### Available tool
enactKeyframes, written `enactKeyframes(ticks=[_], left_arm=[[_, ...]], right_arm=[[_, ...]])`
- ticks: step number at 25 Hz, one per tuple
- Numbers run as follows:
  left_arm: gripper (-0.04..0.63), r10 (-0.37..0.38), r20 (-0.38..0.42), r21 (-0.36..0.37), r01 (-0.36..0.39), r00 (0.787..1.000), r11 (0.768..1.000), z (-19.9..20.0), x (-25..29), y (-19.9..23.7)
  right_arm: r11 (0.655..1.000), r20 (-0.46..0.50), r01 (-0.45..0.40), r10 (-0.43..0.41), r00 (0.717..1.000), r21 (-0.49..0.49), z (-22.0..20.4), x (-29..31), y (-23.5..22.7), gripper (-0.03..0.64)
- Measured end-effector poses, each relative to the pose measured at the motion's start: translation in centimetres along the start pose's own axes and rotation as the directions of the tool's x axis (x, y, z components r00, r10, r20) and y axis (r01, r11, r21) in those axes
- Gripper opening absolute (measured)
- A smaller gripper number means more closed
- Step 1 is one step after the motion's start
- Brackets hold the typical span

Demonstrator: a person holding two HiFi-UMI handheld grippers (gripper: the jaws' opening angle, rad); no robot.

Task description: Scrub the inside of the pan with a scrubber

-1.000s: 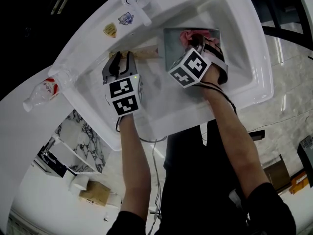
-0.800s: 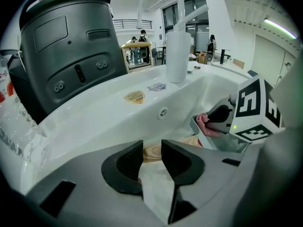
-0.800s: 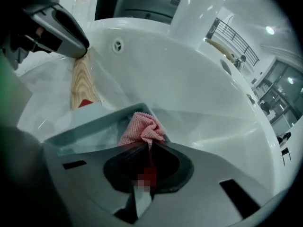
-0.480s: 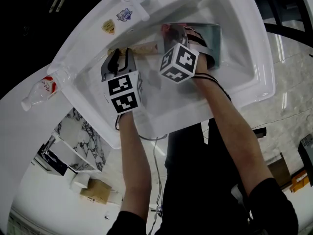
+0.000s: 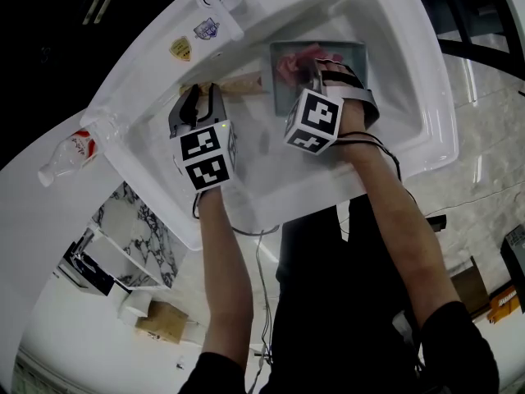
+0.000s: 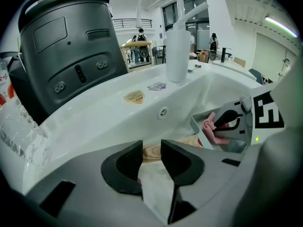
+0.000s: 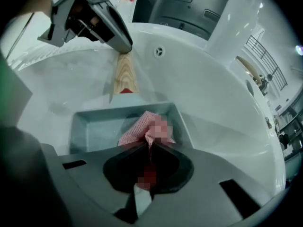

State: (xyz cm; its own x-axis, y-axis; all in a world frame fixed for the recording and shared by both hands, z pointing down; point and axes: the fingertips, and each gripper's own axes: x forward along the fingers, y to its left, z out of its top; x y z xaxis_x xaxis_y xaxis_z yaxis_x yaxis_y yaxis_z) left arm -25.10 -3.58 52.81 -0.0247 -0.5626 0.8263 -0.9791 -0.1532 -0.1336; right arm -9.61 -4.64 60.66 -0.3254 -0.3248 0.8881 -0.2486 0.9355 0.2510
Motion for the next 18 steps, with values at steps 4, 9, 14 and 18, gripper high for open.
enactKeyframes(ticks=[4, 9, 14, 18], left_arm=[[0.135, 0.008, -0.001, -0.002, -0.008, 1.000, 1.000, 0.0, -0.1, 0.0], [0.135, 0.007, -0.001, -0.003, -0.007, 1.000, 1.000, 0.0, -0.1, 0.0], [0.133, 0.005, -0.002, -0.003, -0.005, 1.000, 1.000, 0.0, -0.1, -0.1], [0.130, 0.003, 0.004, 0.002, -0.003, 1.000, 1.000, 0.1, -0.1, -0.1]], right_arm=[[0.998, -0.141, 0.034, -0.040, 0.989, -0.044, -3.1, -0.5, -1.2, 0.031], [0.997, -0.329, 0.040, -0.058, 0.942, -0.063, -7.5, -1.3, -2.4, 0.029], [0.994, -0.385, -0.063, 0.094, 0.918, 0.093, -9.5, -2.0, -1.0, 0.031], [0.961, -0.294, -0.145, 0.213, 0.932, 0.236, -8.1, -2.2, 0.7, 0.031]])
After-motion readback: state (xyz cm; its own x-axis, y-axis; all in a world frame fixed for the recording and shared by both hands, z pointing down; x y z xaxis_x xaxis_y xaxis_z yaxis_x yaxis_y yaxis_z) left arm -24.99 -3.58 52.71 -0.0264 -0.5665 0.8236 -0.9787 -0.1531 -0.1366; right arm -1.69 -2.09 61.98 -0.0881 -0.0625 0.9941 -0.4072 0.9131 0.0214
